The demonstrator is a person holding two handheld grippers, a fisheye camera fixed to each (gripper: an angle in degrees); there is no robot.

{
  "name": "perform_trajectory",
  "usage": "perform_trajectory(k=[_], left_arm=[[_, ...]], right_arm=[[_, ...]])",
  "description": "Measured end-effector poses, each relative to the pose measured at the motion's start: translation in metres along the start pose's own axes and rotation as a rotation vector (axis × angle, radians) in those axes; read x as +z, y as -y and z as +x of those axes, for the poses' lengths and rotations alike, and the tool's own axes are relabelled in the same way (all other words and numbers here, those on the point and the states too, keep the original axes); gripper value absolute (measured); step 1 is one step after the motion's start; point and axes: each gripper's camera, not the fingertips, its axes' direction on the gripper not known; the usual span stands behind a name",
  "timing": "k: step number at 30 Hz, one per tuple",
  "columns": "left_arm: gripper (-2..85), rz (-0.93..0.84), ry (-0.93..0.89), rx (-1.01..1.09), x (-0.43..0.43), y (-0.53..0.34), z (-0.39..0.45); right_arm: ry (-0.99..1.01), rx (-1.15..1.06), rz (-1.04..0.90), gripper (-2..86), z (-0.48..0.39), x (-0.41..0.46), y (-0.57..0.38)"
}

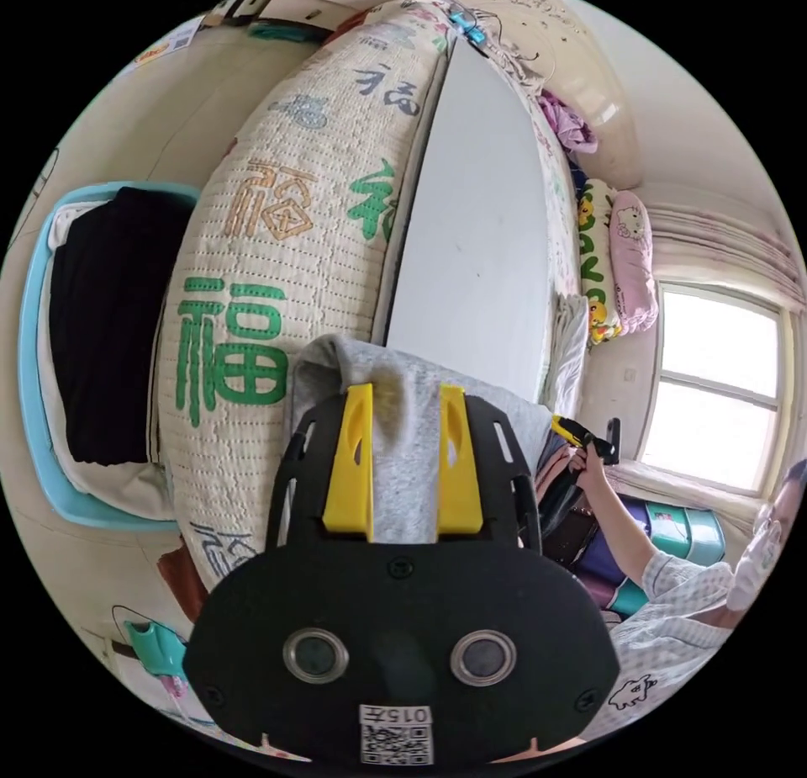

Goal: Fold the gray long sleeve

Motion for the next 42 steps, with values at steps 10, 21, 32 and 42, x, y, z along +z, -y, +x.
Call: perform_trajectory(k=[10,21,32,42], left_arm=[[-0.7,-0.081,0.249,0.085,-0.017,0.013,0.039],[0.2,-0.149,0.613,0.492,0.019,-0.011,0.117],[4.9,-0.128,0.275,0.298,-0.021,-0.003,0.086],[10.0,-0.128,-0.003,0.232,-0.054,0.007,0.053]], right_arm=[[-0.223,-0.114,-0.058,4.4,-0.003,0.069,0.011],[-0.675,-0.544,0.378,1.9,-0.154,0.109,-0.205],[-0.172,-0.801,-0.119,6.7,-0.294,0.313,-0.266],[-0.385,-0.98,-0.177,6.0,-0.32,0.407,-0.272]])
